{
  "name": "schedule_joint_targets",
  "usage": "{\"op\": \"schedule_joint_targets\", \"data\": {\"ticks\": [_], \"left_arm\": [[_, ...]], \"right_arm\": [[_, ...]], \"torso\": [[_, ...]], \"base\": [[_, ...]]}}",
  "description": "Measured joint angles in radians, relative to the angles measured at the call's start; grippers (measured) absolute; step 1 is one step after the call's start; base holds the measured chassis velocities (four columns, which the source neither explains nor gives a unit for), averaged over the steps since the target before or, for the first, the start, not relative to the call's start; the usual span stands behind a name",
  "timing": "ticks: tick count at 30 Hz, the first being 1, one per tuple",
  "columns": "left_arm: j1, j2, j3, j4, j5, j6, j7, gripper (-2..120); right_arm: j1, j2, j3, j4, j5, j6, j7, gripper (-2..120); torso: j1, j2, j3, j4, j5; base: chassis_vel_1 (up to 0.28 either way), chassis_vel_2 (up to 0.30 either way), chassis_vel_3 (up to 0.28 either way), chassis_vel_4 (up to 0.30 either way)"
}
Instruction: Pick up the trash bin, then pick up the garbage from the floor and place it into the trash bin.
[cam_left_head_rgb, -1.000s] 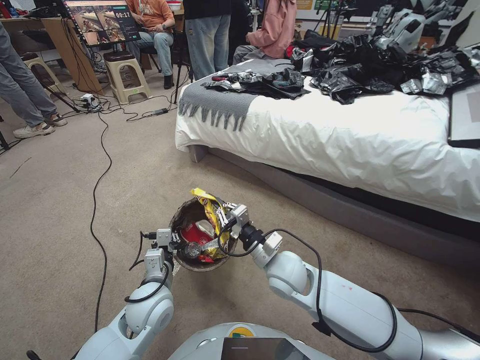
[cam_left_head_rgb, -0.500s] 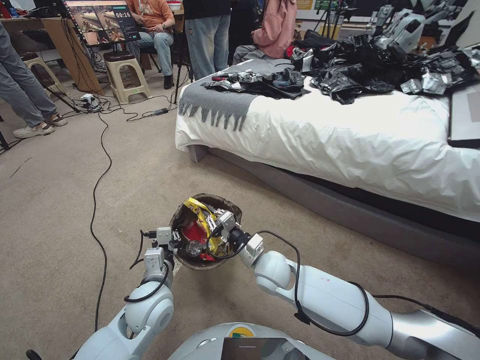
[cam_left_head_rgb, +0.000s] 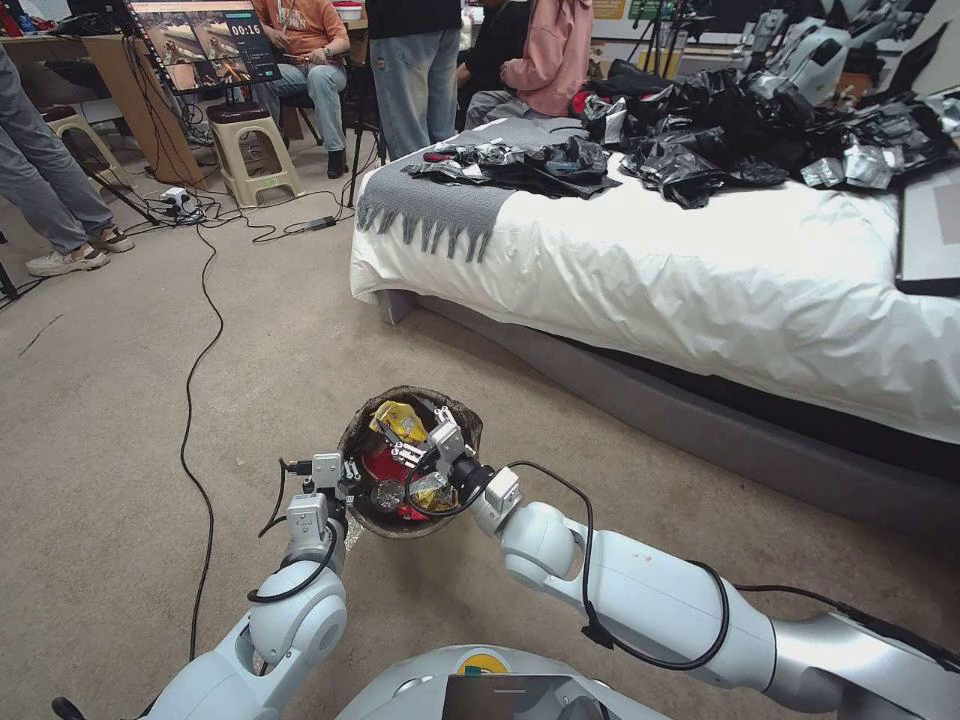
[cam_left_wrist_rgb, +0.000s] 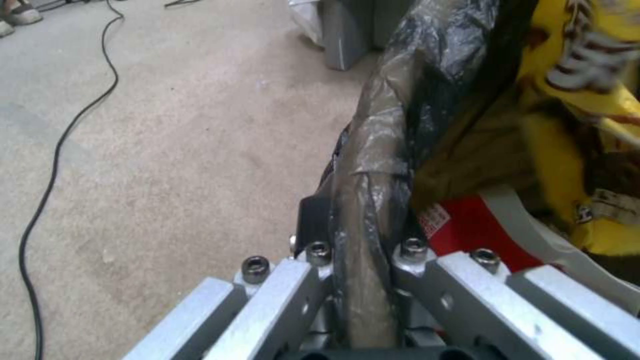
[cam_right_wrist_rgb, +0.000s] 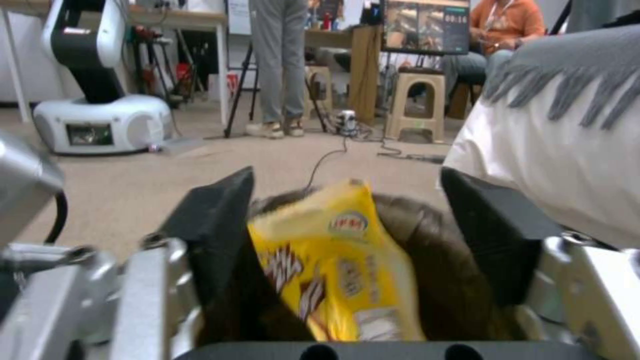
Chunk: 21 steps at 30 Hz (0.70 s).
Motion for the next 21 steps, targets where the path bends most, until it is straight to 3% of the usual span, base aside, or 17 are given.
{"op": "schedule_joint_targets", "data": {"ticks": [8, 21], "left_arm": [[0.0, -0.003, -0.002, 0.005, 0.0, -0.002, -0.001, 0], [-0.004, -0.009, -0.003, 0.009, -0.001, -0.002, -0.003, 0]], "right_arm": [[0.01, -0.017, 0.067, 0.057, 0.028, -0.006, 0.007, 98], [-0.013, -0.049, 0.186, 0.137, 0.062, -0.013, 0.025, 100]], "torso": [[0.0, 0.0, 0.0, 0.0, 0.0001], [0.0, 0.0, 0.0, 0.0, 0.0002]], "base": [[0.0, 0.0, 0.0, 0.0], [0.0, 0.0, 0.0, 0.0]]}}
